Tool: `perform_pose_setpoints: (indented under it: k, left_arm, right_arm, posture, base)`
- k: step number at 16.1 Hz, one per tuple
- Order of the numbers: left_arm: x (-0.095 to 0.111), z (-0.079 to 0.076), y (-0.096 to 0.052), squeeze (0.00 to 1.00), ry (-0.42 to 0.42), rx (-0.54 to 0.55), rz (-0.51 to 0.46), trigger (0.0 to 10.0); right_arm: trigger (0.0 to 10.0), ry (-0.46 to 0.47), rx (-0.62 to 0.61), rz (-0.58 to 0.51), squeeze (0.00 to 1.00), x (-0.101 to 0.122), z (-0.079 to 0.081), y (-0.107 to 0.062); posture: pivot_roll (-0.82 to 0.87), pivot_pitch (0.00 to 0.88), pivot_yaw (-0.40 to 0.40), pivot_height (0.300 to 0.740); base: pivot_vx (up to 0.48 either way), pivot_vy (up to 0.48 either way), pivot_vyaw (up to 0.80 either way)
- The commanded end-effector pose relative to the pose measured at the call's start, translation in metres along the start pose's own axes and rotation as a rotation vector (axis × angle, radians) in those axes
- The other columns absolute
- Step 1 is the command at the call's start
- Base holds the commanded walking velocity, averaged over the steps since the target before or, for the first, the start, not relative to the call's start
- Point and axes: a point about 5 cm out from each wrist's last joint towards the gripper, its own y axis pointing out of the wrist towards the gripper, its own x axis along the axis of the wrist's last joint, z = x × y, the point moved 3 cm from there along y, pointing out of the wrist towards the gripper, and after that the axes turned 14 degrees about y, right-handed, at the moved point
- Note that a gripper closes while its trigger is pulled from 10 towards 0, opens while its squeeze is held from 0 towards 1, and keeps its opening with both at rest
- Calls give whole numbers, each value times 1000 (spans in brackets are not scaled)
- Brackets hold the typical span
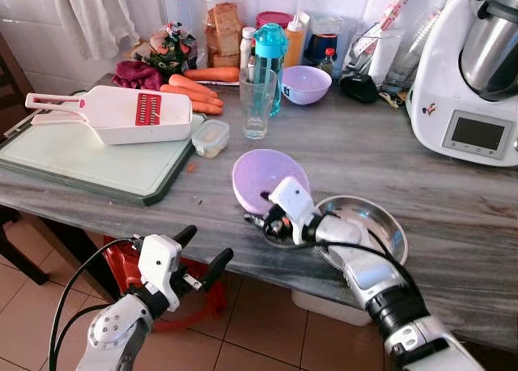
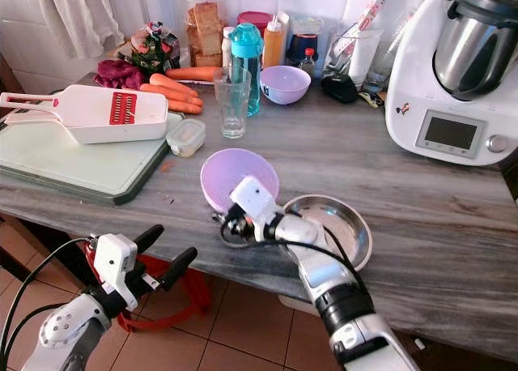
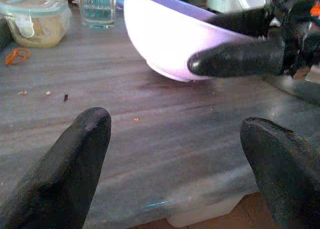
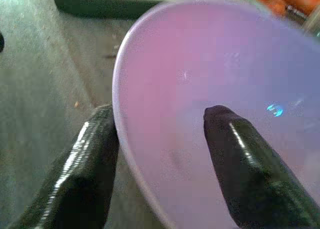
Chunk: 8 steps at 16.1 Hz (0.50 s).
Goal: Setting the table
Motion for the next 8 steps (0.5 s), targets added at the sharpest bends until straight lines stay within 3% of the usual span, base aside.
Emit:
perform_pose_setpoints:
  k: [1,8]
  left_arm:
    - [-1,-1,1,0,9,-13,4,10000]
    - [2,-1,6,0,9,-9,-11,10000]
  right_arm:
    - [10000,-18,-3,-18,1000,7,-2,0]
    - [10000,-40,-6,-71,1000,24,0,1]
  posture:
    - [33,45,-33,740]
    - [30,33,-31,740]
  base:
    - [0,0,0]
    - [0,0,0]
